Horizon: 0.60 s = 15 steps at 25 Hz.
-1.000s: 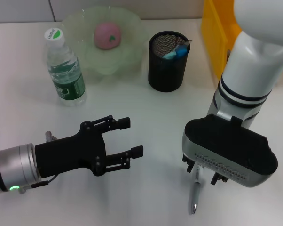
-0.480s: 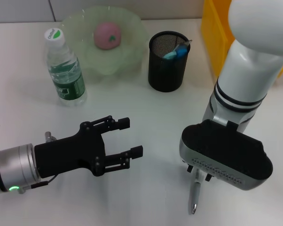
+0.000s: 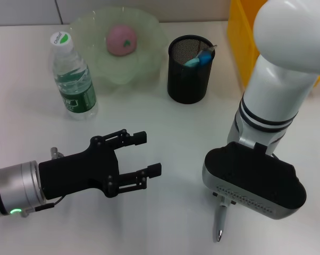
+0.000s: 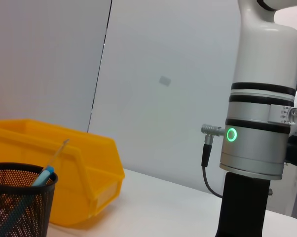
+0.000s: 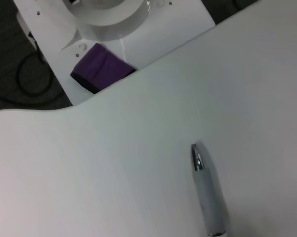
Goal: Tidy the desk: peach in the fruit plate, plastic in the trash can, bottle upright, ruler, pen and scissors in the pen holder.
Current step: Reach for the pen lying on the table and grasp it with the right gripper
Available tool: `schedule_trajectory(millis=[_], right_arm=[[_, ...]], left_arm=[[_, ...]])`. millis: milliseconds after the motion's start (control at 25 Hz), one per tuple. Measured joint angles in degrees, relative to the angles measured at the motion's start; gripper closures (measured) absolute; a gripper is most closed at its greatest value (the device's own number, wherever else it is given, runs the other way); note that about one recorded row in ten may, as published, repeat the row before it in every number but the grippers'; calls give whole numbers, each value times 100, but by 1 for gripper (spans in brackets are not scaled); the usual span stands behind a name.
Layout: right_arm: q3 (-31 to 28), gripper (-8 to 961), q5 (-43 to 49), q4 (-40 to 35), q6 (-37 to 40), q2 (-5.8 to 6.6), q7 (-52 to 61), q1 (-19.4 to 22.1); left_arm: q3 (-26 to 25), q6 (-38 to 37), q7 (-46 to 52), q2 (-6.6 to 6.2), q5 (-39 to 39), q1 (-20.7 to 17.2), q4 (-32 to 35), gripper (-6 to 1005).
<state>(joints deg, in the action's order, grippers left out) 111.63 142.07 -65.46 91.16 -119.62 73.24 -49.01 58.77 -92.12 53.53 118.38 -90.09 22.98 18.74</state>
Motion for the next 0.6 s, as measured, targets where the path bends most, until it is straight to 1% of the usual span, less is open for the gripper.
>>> schedule_trajectory(millis=[440, 600], right_arm=[[2, 646, 14, 31, -103, 0, -47, 4], [9, 676, 14, 79, -117, 0, -56, 4]], left_arm=[[-49, 0, 0, 0, 1, -9, 12, 229], [-61, 2, 0, 0, 1, 10, 9, 229]])
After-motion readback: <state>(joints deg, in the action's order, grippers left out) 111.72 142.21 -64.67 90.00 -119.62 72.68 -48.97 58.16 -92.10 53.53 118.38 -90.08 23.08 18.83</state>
